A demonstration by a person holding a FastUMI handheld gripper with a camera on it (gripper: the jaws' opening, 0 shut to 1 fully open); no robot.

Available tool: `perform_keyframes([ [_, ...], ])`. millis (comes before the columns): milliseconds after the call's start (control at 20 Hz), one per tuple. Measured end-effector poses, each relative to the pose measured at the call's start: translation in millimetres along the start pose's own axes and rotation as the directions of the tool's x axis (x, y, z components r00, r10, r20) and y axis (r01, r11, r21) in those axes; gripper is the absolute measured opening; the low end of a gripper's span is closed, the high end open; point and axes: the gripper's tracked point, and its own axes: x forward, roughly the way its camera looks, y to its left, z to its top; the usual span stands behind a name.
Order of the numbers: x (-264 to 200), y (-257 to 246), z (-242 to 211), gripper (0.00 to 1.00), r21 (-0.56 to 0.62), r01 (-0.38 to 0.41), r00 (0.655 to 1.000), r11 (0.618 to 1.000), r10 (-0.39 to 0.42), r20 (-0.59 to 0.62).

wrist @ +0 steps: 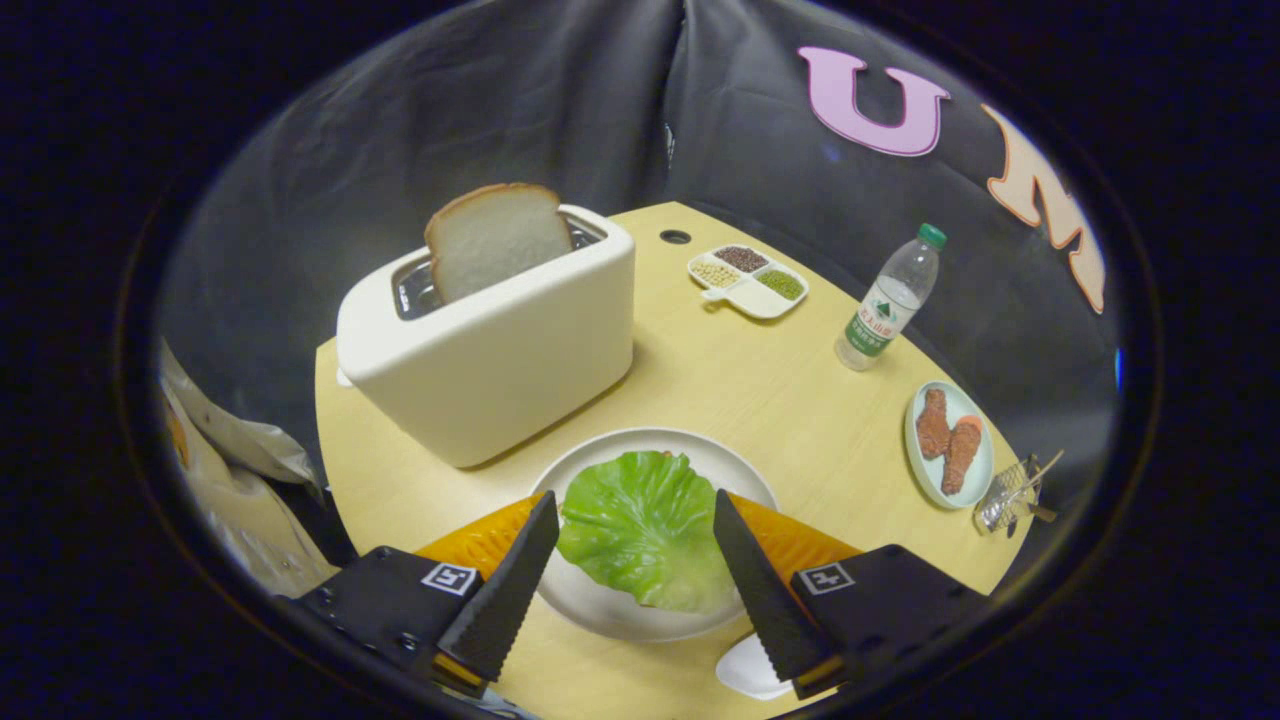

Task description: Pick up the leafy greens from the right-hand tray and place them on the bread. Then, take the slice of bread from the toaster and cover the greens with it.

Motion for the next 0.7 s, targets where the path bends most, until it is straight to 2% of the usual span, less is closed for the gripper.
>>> perform_keyframes([
  [350, -21.7, 13.3, 34.5, 1.00, 0.026, 0.020, 1.000, 0.999, -0.020, 0.006],
  [700, -35.0, 36.9, 82.9, 1.00, 0.059, -0.009, 0.997, 0.998, 0.005, 0.072],
])
